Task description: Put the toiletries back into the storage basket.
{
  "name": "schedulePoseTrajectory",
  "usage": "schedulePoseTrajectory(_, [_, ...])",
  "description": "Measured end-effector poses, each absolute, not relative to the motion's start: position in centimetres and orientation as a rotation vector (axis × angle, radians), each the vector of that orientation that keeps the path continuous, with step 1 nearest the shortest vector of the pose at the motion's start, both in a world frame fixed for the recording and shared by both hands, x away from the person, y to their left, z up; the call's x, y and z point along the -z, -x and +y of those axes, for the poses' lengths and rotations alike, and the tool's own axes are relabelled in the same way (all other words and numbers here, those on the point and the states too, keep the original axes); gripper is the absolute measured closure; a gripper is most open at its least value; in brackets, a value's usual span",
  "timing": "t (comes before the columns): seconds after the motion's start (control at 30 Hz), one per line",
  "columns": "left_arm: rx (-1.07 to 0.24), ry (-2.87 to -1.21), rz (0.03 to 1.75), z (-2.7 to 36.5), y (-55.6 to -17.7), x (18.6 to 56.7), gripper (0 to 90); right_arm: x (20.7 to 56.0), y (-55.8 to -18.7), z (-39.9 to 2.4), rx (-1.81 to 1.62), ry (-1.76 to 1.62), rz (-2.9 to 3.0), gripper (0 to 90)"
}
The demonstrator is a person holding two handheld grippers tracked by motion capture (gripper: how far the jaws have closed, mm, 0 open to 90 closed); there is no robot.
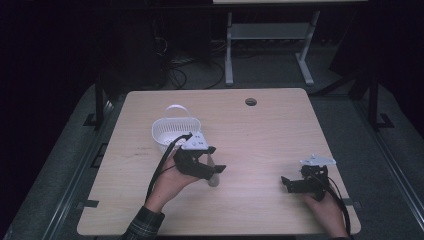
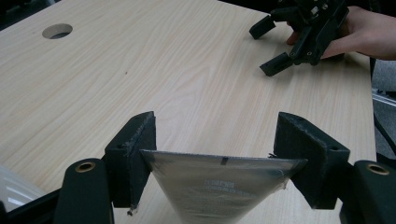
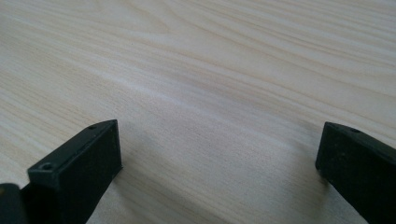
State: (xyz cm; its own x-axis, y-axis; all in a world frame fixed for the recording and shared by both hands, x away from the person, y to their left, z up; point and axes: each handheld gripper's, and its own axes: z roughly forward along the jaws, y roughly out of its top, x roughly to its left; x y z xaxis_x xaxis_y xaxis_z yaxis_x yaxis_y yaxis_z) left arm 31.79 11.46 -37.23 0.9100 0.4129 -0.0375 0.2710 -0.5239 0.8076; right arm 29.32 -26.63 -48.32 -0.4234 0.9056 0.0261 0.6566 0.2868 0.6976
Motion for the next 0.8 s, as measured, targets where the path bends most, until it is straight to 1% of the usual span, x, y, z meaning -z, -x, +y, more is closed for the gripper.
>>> schedulePoseTrajectory(0.17, [-0.188,-2.140,0.494,11.7,-31.9,37.1,29.5,48.3,-29.3,-26.6,-0.911,-1.409,2.186,0.0])
schedulePoseTrajectory(0.8, [-0.238,-2.134,0.507,12.9,-32.2,34.8,29.5,48.3,-29.3,-26.6,-0.911,-1.407,2.186,0.0])
